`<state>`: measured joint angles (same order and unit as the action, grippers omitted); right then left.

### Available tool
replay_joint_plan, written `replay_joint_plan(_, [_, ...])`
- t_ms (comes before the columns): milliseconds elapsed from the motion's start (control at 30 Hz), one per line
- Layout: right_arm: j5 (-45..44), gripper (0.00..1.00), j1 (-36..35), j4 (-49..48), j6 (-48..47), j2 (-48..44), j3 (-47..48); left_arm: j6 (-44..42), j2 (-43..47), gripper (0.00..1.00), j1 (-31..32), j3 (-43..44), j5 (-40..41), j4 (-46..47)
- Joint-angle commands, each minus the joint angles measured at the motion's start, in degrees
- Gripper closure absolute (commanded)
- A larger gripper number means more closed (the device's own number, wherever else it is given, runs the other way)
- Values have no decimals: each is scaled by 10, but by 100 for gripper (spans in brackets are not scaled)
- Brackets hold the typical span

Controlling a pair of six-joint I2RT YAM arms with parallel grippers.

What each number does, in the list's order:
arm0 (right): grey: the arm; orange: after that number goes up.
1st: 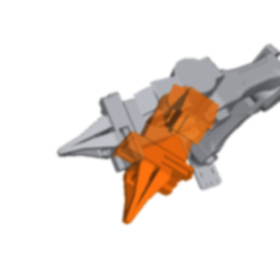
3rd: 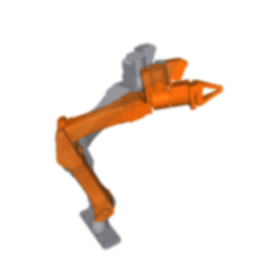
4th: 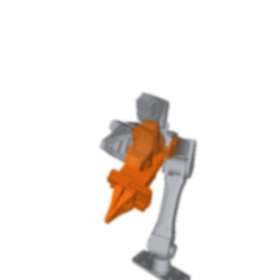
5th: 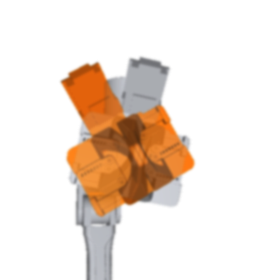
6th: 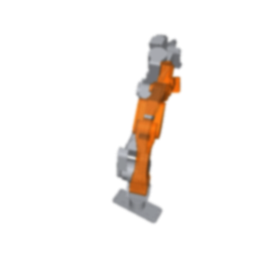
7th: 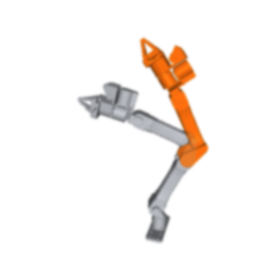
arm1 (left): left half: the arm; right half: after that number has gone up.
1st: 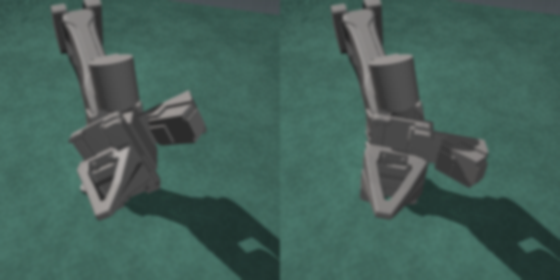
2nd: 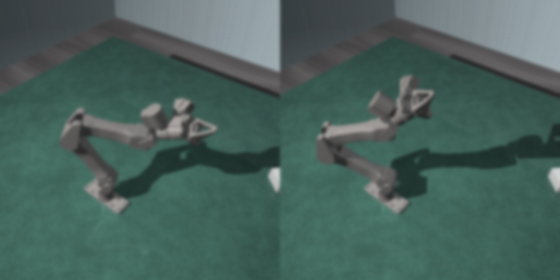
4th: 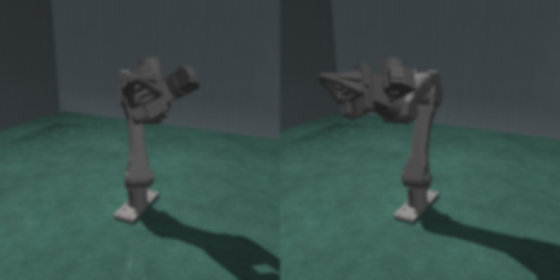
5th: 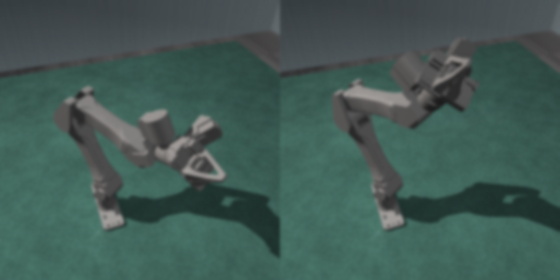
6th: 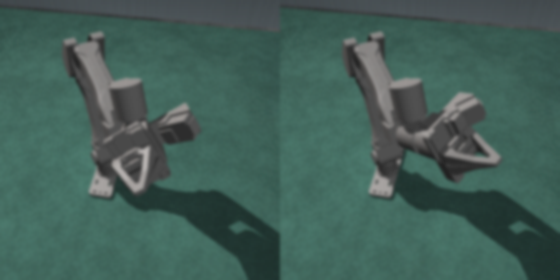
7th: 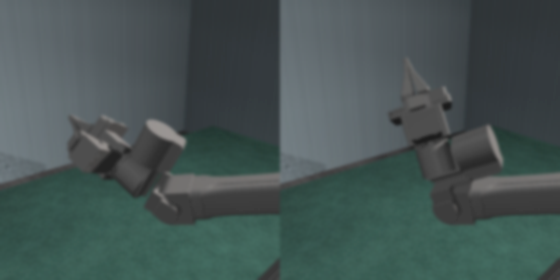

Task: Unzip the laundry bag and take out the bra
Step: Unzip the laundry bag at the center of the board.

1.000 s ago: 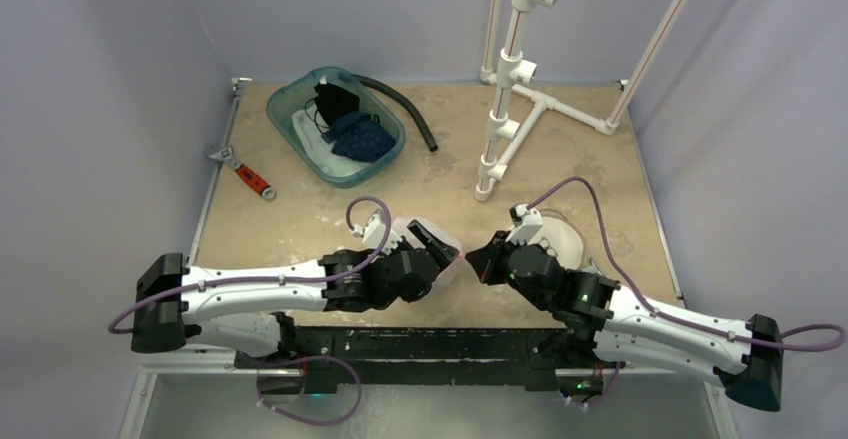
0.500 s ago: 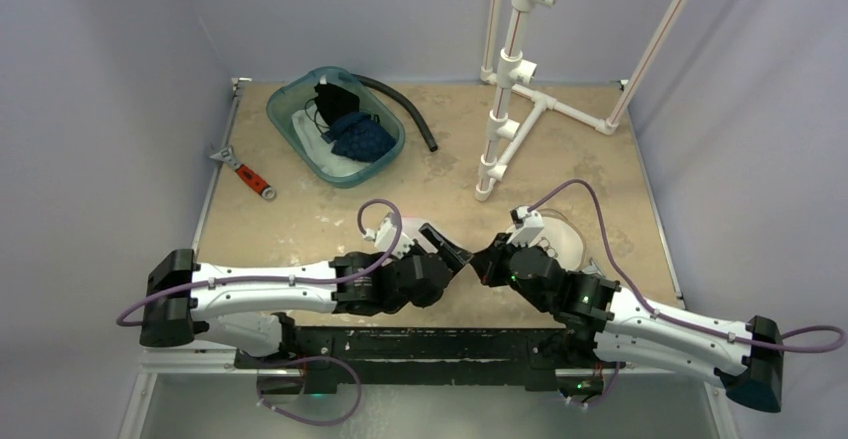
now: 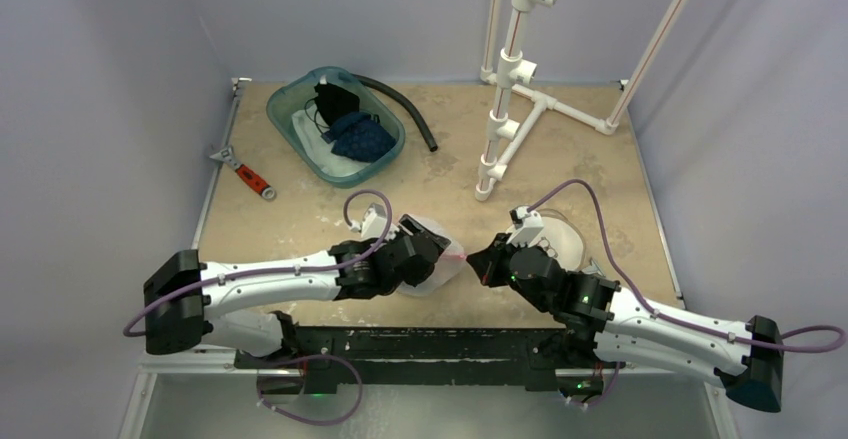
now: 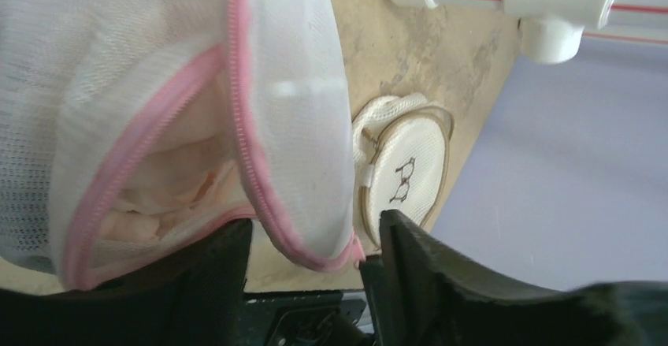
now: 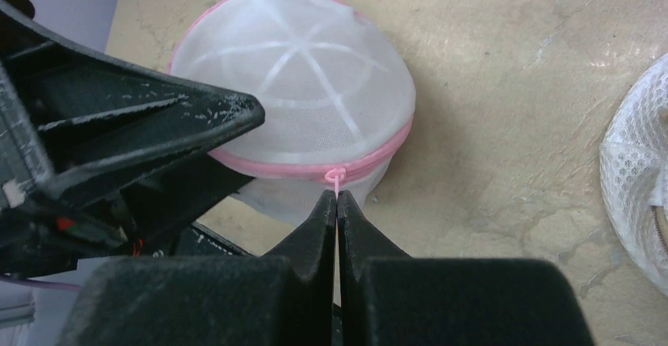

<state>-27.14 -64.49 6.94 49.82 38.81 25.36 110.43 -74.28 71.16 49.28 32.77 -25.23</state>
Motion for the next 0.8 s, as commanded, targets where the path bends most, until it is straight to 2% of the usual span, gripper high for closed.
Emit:
replay_joint_plan(0, [7,100,0,-12,-13,-8,2,-47,-4,47,-31,-18,-12,59])
replay_joint_plan(133, [10,100,0,-13,-17,-13,4,-74,-16,71,-46,-26,-32,89])
replay_joint_plan(333, [24,100,0,-26,-37,-20,6,-105,-15,100,-65,-45,-54,127])
replay_joint_plan(767, [22,100,0,-16,-34,-28,2,-200,105,100,-130,-37,-82,141])
